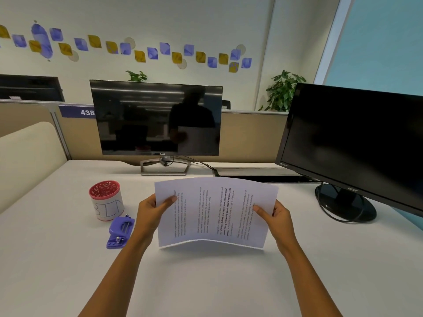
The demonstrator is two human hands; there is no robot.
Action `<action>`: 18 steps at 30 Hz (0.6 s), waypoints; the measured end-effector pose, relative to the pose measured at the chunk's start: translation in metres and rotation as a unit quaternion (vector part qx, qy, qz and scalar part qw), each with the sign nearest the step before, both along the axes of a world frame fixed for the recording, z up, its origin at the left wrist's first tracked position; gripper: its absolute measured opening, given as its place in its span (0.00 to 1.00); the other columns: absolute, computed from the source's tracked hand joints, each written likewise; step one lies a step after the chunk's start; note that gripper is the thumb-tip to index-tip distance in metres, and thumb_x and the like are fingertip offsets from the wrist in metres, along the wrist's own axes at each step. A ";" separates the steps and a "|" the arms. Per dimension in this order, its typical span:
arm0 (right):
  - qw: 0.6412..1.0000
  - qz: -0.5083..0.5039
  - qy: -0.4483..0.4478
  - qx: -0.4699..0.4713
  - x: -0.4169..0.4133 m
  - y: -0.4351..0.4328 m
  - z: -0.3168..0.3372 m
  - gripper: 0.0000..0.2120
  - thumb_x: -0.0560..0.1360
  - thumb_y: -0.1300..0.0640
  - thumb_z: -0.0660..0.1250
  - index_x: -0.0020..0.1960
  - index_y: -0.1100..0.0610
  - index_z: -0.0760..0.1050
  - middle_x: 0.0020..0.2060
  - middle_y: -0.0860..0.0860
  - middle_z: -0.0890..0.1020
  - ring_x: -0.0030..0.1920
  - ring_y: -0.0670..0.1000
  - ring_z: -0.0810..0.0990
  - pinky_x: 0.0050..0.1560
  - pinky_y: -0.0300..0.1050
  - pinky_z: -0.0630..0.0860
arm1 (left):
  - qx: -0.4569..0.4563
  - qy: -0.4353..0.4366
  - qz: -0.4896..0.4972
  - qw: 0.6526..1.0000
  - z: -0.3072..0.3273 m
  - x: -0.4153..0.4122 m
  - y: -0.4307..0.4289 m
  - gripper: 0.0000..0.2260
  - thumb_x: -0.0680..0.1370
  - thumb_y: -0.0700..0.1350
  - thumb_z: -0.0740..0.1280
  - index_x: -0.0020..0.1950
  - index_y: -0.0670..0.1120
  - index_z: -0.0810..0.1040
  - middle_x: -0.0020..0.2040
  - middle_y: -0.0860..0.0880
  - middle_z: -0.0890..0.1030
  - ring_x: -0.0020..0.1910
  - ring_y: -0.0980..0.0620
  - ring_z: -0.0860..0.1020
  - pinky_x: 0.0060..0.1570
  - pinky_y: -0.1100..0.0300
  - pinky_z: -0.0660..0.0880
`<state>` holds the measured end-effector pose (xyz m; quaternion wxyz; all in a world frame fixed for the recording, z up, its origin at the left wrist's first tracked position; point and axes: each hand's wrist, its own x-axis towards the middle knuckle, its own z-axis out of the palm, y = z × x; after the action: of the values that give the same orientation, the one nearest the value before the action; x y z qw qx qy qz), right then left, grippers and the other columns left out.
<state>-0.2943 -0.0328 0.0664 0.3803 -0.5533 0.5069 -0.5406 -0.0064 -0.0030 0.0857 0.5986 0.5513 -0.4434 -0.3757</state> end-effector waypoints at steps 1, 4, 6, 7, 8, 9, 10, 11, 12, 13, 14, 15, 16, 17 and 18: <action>1.000 -0.001 0.002 -0.004 0.000 -0.001 0.002 0.10 0.73 0.56 0.68 0.51 0.44 0.73 0.47 0.46 0.81 0.46 0.51 0.82 0.36 0.35 0.80 | -0.002 0.000 0.002 1.000 0.001 0.000 0.000 0.03 0.76 0.43 0.66 0.43 0.51 0.75 0.41 0.49 0.81 0.38 0.45 0.78 0.38 0.58 0.75; 1.000 0.003 -0.004 -0.006 -0.005 -0.002 0.007 0.13 0.73 0.56 0.69 0.55 0.45 0.71 0.50 0.46 0.81 0.48 0.50 0.82 0.40 0.37 0.81 | -0.007 0.002 -0.014 1.000 0.005 0.005 0.000 0.02 0.75 0.44 0.67 0.44 0.51 0.75 0.42 0.48 0.81 0.39 0.46 0.79 0.38 0.59 0.76; 1.000 0.004 -0.002 0.010 -0.010 -0.004 0.005 0.17 0.72 0.55 0.69 0.58 0.49 0.69 0.52 0.47 0.79 0.51 0.51 0.80 0.46 0.41 0.80 | 0.006 0.005 -0.036 0.999 0.004 0.009 0.001 0.05 0.73 0.45 0.70 0.45 0.52 0.75 0.43 0.49 0.81 0.41 0.46 0.79 0.38 0.58 0.76; 1.000 0.005 0.005 0.017 -0.012 -0.005 0.003 0.17 0.72 0.55 0.69 0.59 0.50 0.69 0.53 0.48 0.79 0.52 0.52 0.80 0.47 0.42 0.79 | 0.018 0.006 -0.046 0.999 0.003 0.011 0.002 0.08 0.71 0.46 0.72 0.46 0.53 0.75 0.44 0.49 0.81 0.42 0.47 0.79 0.37 0.59 0.76; 1.000 0.007 0.011 0.022 -0.013 -0.005 0.002 0.17 0.73 0.56 0.69 0.59 0.51 0.69 0.53 0.49 0.79 0.53 0.54 0.80 0.47 0.41 0.78 | 0.029 0.006 -0.058 0.998 0.001 0.013 0.002 0.10 0.68 0.48 0.72 0.46 0.53 0.75 0.44 0.50 0.81 0.42 0.46 0.80 0.37 0.58 0.76; 1.000 0.008 0.017 0.024 -0.014 -0.006 0.001 0.15 0.73 0.56 0.68 0.57 0.52 0.69 0.52 0.50 0.79 0.53 0.55 0.80 0.46 0.40 0.78 | 0.038 0.005 -0.065 0.997 -0.001 0.014 0.003 0.11 0.66 0.50 0.71 0.46 0.53 0.75 0.45 0.50 0.81 0.43 0.45 0.80 0.38 0.58 0.77; 0.999 0.007 0.020 0.024 -0.014 -0.006 0.001 0.13 0.73 0.57 0.68 0.56 0.52 0.70 0.51 0.50 0.80 0.53 0.56 0.81 0.45 0.39 0.77 | 0.044 0.006 -0.068 0.997 -0.003 0.014 0.002 0.10 0.67 0.50 0.70 0.47 0.53 0.76 0.45 0.49 0.82 0.44 0.44 0.80 0.39 0.56 0.77; 1.000 0.003 0.020 0.023 -0.013 -0.006 0.001 0.12 0.73 0.57 0.68 0.55 0.52 0.70 0.51 0.51 0.80 0.52 0.56 0.81 0.44 0.39 0.77 | 0.045 0.008 -0.066 0.997 -0.004 0.014 0.002 0.08 0.69 0.48 0.70 0.46 0.52 0.76 0.44 0.49 0.82 0.44 0.42 0.80 0.40 0.55 0.77; 1.000 -0.001 0.017 0.022 -0.012 -0.007 0.003 0.12 0.73 0.57 0.68 0.55 0.52 0.71 0.51 0.52 0.81 0.51 0.56 0.81 0.45 0.40 0.77 | 0.042 0.011 -0.064 0.997 -0.006 0.013 0.001 0.04 0.73 0.46 0.69 0.46 0.51 0.77 0.43 0.49 0.83 0.44 0.42 0.80 0.40 0.55 0.77; 1.000 -0.007 0.013 0.019 -0.012 -0.008 0.005 0.13 0.73 0.57 0.68 0.55 0.51 0.70 0.51 0.52 0.81 0.51 0.56 0.81 0.46 0.41 0.77 | 0.037 0.014 -0.061 0.997 -0.007 0.013 0.000 0.01 0.75 0.44 0.67 0.46 0.50 0.78 0.41 0.50 0.84 0.43 0.42 0.80 0.40 0.55 0.78; 1.000 -0.015 0.005 0.016 -0.012 -0.010 0.007 0.14 0.73 0.57 0.68 0.57 0.51 0.70 0.53 0.52 0.80 0.52 0.56 0.80 0.48 0.43 0.77 | 0.031 0.019 -0.058 0.998 -0.006 0.012 0.001 0.03 0.76 0.43 0.65 0.46 0.49 0.78 0.38 0.51 0.84 0.42 0.42 0.80 0.39 0.56 0.78; 1.000 -0.025 -0.004 0.010 -0.013 -0.011 0.009 0.16 0.73 0.57 0.69 0.58 0.51 0.69 0.56 0.51 0.79 0.54 0.54 0.79 0.51 0.44 0.76 | 0.028 0.028 -0.054 0.998 -0.005 0.011 0.001 0.03 0.76 0.43 0.65 0.46 0.49 0.78 0.38 0.52 0.84 0.41 0.43 0.80 0.38 0.57 0.78; 0.999 -0.038 -0.010 0.002 -0.013 -0.012 0.009 0.19 0.73 0.57 0.69 0.61 0.51 0.69 0.59 0.50 0.77 0.58 0.53 0.76 0.55 0.46 0.74 | 0.025 0.045 -0.050 0.997 -0.004 0.010 0.002 0.03 0.76 0.43 0.64 0.46 0.48 0.78 0.38 0.51 0.84 0.41 0.43 0.80 0.37 0.57 0.79; 0.998 -0.055 -0.010 -0.003 -0.014 -0.013 0.008 0.22 0.72 0.57 0.70 0.64 0.51 0.67 0.63 0.49 0.74 0.62 0.51 0.72 0.59 0.48 0.72 | 0.024 0.068 -0.046 0.996 -0.003 0.008 0.003 0.03 0.76 0.43 0.64 0.46 0.48 0.78 0.39 0.50 0.84 0.41 0.43 0.80 0.36 0.57 0.79; 0.997 -0.072 -0.007 0.002 -0.015 -0.014 0.007 0.27 0.72 0.57 0.70 0.67 0.51 0.65 0.67 0.49 0.70 0.66 0.51 0.69 0.63 0.50 0.69 | 0.022 0.094 -0.042 0.994 -0.003 0.007 0.003 0.03 0.76 0.43 0.64 0.46 0.47 0.78 0.41 0.48 0.83 0.42 0.42 0.80 0.37 0.56 0.79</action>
<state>-0.3091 -0.0466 0.0737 0.3448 -0.5106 0.5437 -0.5699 0.0007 0.0004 0.0824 0.6091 0.5072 -0.3994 -0.4607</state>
